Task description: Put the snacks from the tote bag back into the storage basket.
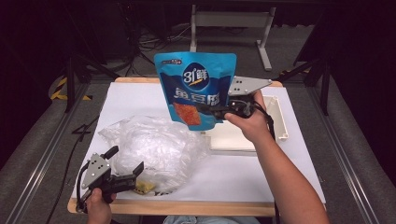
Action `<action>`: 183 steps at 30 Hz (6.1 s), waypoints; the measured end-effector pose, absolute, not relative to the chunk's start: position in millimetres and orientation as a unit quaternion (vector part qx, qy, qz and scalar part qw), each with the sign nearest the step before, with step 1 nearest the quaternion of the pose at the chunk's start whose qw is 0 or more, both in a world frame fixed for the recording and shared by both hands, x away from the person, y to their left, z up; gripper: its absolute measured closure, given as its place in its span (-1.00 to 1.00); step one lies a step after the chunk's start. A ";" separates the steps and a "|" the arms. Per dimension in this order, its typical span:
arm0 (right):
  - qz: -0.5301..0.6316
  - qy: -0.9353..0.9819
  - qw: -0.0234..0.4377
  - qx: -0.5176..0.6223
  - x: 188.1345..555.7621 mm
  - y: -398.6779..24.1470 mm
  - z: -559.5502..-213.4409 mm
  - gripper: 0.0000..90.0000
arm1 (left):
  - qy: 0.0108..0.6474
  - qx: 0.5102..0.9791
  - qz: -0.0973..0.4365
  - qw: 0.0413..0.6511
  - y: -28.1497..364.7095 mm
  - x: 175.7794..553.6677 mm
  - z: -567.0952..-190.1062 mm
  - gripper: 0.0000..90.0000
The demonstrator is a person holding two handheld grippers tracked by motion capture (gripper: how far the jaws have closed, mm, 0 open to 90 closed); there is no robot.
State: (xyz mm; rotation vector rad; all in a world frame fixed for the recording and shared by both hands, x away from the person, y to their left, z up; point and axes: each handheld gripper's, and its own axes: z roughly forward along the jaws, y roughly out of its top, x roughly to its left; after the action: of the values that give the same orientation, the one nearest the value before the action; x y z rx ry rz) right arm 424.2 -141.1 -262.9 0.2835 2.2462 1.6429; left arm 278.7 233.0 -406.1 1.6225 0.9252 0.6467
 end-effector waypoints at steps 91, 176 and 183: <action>0.482 0.828 0.177 0.225 502.5 -265.3 -361.6 0.08 | 0.397 0.691 0.278 0.537 230.2 277.2 -408.1 -1.00; 0.557 0.724 0.271 0.303 328.2 -312.6 -323.6 -0.98 | 0.392 0.694 0.276 0.538 227.7 280.1 -407.2 -1.00; 0.540 0.729 0.282 0.313 314.5 -303.2 -345.1 -0.98 | 0.382 0.697 0.277 0.539 227.1 279.9 -407.4 -1.00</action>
State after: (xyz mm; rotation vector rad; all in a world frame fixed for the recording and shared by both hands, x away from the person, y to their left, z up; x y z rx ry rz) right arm 314.5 -303.2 -345.1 0.8390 1.9513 1.4457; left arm 279.9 227.1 -407.4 1.6579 0.9094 0.6589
